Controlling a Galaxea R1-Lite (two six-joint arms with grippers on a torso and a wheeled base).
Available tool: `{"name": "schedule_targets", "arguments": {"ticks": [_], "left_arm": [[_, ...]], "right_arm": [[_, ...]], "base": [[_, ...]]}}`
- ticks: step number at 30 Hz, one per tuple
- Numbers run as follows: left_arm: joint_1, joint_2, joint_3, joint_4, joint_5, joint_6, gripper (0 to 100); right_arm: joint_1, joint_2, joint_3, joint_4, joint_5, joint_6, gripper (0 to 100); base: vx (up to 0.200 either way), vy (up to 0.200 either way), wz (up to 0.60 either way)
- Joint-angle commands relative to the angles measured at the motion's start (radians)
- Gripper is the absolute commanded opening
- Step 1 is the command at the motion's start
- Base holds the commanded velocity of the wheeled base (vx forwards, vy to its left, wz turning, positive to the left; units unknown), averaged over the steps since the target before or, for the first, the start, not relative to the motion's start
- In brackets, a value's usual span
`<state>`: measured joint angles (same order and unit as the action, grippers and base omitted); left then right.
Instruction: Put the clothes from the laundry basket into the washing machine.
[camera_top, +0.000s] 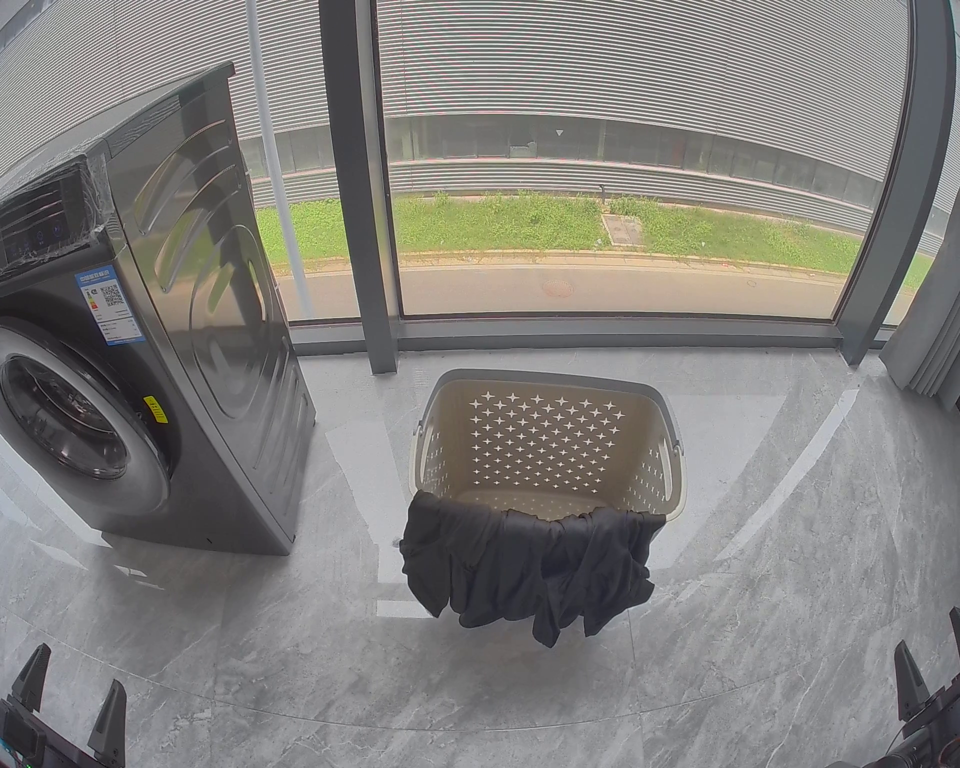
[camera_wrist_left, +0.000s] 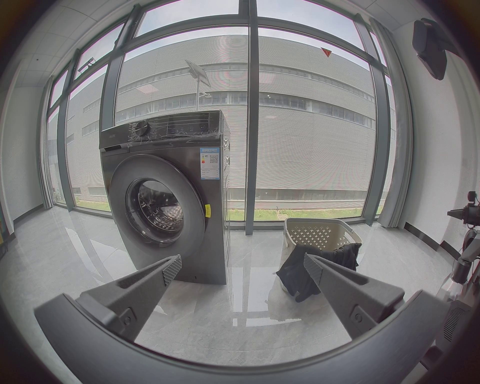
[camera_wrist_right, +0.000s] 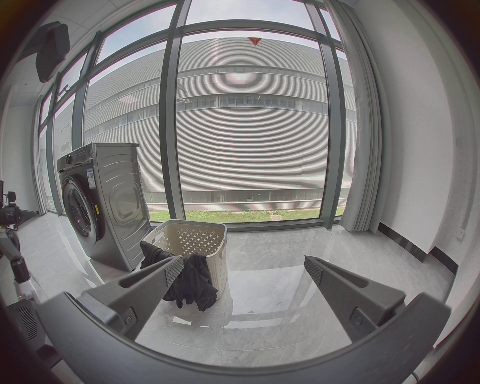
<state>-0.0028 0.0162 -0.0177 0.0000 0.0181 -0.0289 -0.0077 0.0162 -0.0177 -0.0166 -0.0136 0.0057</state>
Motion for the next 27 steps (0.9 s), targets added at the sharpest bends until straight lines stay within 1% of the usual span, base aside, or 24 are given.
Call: {"name": "schedule_targets", "arguments": {"ticks": [1, 7, 16, 27], "left_arm": [[0.000, -0.016, 0.018, 0.000, 0.000, 0.000, 100], [0.000, -0.016, 0.018, 0.000, 0.000, 0.001, 100], [-0.002, -0.016, 0.018, 0.000, 0.000, 0.001, 100], [-0.002, -0.016, 0.018, 0.000, 0.000, 0.001, 100]], "right_arm": [[0.000, -0.016, 0.018, 0.000, 0.000, 0.000, 100], [0.000, -0.016, 0.018, 0.000, 0.000, 0.000, 100], [0.000, -0.016, 0.018, 0.000, 0.000, 0.000, 100], [0.000, -0.016, 0.018, 0.000, 0.000, 0.000, 100]], "base": [[0.000, 0.000, 0.00], [0.000, 0.000, 0.00], [0.200, 0.000, 0.00], [0.000, 0.000, 0.00]]}}
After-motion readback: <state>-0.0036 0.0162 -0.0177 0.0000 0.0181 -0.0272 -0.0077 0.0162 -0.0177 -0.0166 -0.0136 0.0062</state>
